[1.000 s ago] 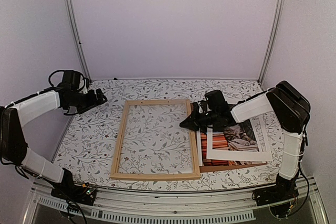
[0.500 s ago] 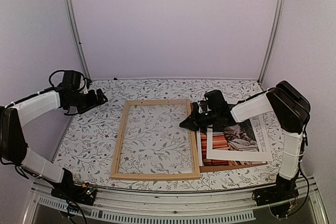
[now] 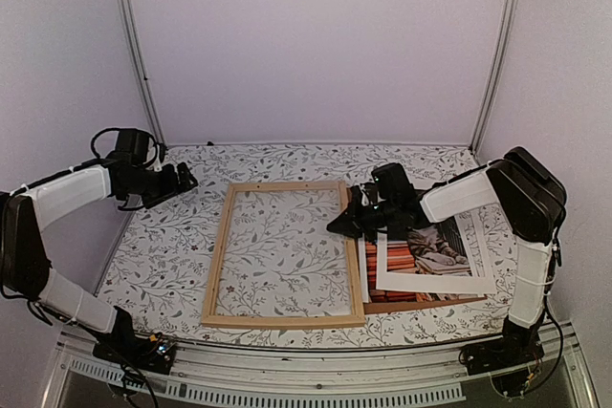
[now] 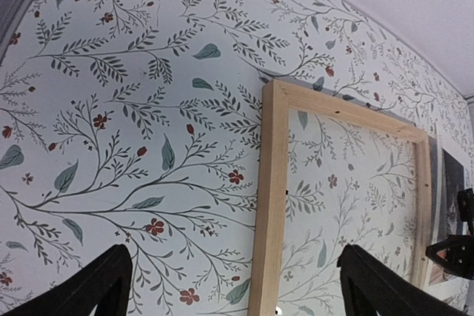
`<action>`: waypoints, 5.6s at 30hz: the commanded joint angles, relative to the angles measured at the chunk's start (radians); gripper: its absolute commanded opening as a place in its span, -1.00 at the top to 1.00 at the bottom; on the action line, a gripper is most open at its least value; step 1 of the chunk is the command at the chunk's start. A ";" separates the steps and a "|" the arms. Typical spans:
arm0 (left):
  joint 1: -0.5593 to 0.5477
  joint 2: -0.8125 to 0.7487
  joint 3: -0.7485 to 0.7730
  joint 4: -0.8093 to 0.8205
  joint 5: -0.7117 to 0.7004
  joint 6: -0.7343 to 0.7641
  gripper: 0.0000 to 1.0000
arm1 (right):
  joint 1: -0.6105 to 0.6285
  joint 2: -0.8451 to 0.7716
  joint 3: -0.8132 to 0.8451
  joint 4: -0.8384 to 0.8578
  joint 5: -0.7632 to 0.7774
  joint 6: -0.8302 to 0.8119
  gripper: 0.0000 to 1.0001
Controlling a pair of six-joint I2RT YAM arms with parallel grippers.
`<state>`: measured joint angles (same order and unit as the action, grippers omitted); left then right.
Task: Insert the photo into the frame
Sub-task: Place the glass panel at the frame body.
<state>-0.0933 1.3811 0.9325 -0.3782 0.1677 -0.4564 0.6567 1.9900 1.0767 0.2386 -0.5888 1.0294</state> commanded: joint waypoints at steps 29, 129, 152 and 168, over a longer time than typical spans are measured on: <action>-0.030 0.015 -0.016 0.028 -0.004 0.006 -0.99 | 0.023 0.007 0.077 -0.046 0.019 -0.037 0.56; -0.554 0.357 -0.056 0.328 0.069 -0.207 -0.98 | 0.038 -0.090 0.166 -0.403 0.317 -0.266 0.29; -0.553 0.147 -0.012 0.279 -0.110 -0.134 -0.99 | 0.036 -0.182 0.168 -0.557 0.500 -0.456 -0.24; -0.576 0.084 0.017 0.245 -0.107 -0.029 -0.99 | -0.238 -0.449 -0.073 -0.682 0.695 -0.555 -0.78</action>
<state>-0.6422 1.4498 0.9169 -0.1104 0.0597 -0.5171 0.4725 1.6169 1.0561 -0.4145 0.0608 0.5110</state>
